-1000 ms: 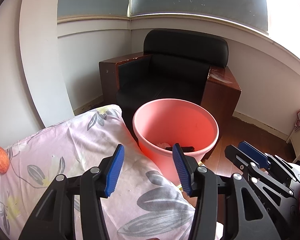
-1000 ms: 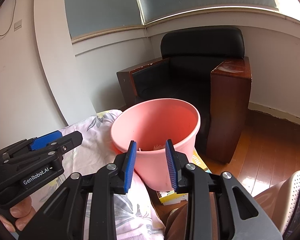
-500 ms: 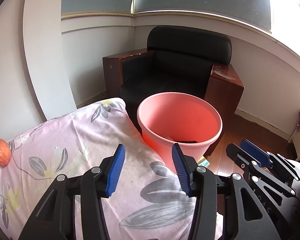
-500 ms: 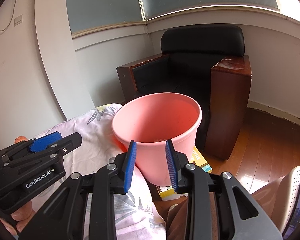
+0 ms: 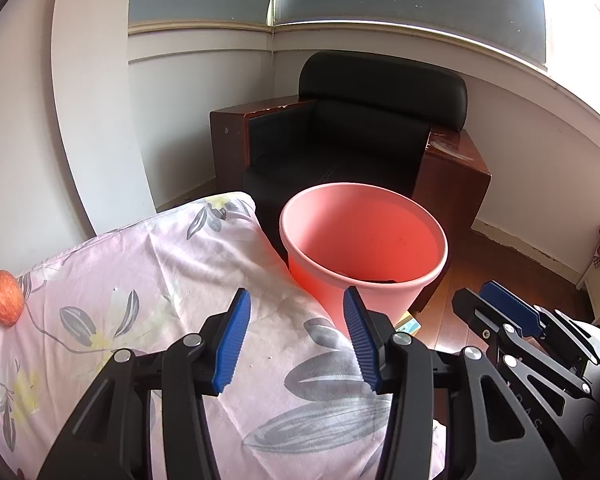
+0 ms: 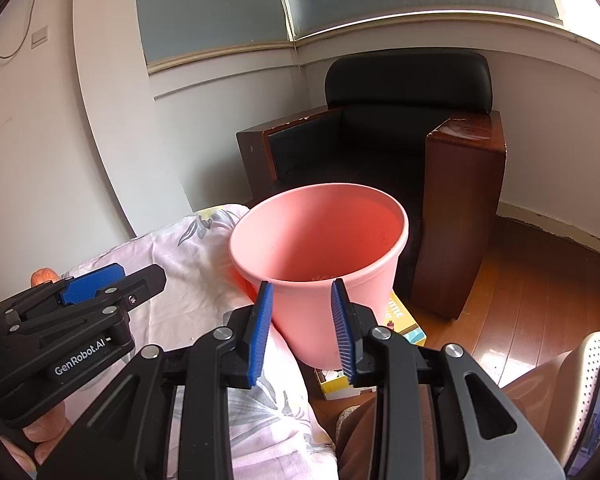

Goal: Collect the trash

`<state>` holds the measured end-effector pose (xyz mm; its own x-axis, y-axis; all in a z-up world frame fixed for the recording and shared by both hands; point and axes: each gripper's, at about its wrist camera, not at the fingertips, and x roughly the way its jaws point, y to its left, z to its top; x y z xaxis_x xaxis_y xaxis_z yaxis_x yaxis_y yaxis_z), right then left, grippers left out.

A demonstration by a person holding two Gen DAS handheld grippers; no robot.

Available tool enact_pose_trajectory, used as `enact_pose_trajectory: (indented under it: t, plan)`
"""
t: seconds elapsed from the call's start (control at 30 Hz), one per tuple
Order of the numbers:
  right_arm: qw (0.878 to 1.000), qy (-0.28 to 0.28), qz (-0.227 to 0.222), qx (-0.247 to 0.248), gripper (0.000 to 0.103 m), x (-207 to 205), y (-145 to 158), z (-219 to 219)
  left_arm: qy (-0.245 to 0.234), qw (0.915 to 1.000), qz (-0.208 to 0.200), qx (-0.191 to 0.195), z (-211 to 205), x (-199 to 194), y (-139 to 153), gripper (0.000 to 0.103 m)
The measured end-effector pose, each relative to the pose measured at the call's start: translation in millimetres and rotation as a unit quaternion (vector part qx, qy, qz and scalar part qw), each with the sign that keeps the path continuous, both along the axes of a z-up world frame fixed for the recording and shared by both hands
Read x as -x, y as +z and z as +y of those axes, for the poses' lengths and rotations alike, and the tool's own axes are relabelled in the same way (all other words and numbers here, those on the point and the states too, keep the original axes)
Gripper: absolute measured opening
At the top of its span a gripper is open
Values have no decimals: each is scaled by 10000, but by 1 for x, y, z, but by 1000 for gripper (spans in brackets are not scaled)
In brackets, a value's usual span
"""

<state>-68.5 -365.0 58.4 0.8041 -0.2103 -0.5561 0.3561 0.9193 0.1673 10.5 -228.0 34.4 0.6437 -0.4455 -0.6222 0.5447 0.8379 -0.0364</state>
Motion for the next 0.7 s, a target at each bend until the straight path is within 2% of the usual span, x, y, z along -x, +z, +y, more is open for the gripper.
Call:
enact_pose_trajectory:
  t: [0.7]
  plan:
    - [9999,104,12,56,31,0,3,3,4,10000,-2,11,2,0,1,48]
